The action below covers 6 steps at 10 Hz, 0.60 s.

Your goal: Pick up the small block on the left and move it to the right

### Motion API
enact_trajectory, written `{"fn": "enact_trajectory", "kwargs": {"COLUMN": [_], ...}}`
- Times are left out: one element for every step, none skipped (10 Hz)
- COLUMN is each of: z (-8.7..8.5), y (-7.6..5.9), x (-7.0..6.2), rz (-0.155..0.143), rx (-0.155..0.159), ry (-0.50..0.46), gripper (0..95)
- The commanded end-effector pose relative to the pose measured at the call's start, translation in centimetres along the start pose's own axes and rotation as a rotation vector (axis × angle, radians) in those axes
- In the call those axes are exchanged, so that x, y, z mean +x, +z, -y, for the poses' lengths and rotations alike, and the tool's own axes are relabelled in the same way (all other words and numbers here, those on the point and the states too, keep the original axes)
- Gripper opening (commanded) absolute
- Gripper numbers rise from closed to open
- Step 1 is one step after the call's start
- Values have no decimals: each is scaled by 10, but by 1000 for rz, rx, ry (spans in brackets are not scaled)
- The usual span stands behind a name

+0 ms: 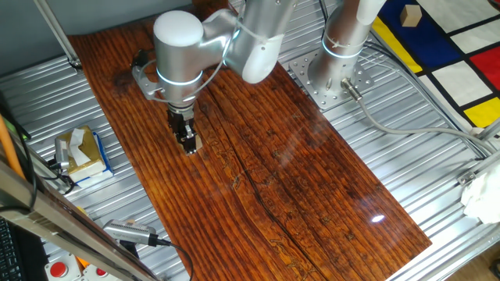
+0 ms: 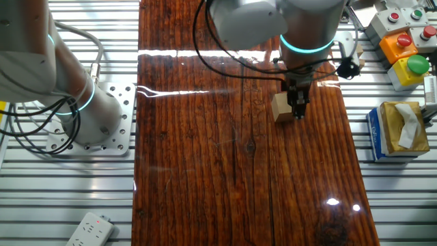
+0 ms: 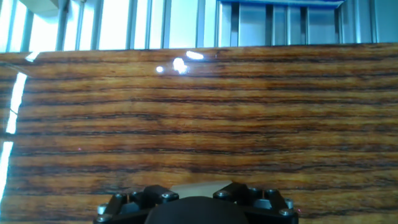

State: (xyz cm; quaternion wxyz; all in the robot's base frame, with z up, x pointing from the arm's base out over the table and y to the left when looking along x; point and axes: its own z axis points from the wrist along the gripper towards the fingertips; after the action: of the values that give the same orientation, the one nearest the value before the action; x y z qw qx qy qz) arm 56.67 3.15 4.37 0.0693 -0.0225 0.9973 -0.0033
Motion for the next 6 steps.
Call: {"fn": "enact_trajectory", "kwargs": {"z": [1,0,0,0,0,0], "y": [1,0,0,0,0,0], "x": [1,1,1,1,1,1], "rz": [1,-2,-2,-2,-2,-2], "rx": [5,11,11,11,11,11], "ry": [9,13,13,13,13,13], "gripper": [380,190,190,190,190,190]}}
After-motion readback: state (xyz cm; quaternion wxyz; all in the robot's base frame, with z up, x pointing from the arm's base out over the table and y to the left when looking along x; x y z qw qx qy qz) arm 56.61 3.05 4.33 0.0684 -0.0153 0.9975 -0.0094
